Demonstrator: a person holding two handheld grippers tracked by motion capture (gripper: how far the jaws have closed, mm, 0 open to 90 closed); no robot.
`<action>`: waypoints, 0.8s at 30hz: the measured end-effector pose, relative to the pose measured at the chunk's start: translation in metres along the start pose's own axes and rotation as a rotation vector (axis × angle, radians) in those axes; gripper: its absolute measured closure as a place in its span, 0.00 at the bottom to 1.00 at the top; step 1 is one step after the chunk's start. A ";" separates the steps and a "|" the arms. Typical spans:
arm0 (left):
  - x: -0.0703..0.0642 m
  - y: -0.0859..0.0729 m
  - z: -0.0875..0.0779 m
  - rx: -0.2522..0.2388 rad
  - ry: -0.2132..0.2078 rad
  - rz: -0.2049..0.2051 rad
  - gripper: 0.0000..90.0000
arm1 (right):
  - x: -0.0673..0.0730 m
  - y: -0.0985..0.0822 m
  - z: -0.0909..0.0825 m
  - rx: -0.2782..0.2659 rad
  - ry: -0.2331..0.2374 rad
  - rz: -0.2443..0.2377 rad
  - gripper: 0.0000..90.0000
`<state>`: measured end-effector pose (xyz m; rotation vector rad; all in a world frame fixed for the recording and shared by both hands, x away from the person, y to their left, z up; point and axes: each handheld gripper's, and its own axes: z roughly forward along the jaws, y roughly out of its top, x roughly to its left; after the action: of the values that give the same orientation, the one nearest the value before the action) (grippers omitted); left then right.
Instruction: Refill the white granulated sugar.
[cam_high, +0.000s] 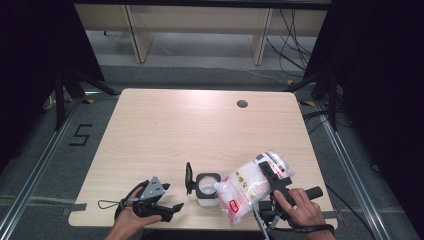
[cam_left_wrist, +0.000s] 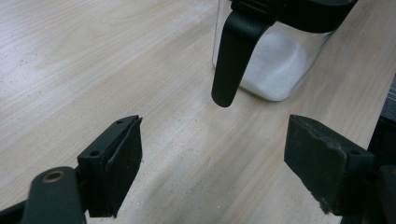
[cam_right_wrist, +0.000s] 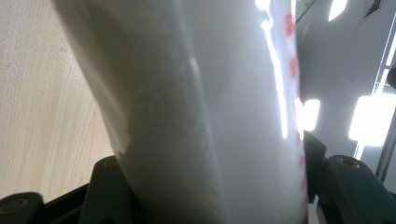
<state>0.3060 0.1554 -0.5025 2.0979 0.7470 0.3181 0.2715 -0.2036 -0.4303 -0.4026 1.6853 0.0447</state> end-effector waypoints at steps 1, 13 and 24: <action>0.000 0.000 0.000 0.000 0.000 0.000 0.21 | 0.000 0.000 0.000 0.000 0.000 0.000 0.48; -0.001 0.000 0.001 -0.010 0.004 -0.012 0.21 | 0.002 -0.001 0.000 0.000 0.008 0.012 0.48; -0.001 0.000 0.001 -0.010 0.004 -0.011 0.21 | 0.000 -0.001 -0.001 0.017 0.023 0.008 0.48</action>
<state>0.3059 0.1546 -0.5028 2.0837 0.7574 0.3189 0.2711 -0.2047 -0.4302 -0.3849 1.7086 0.0318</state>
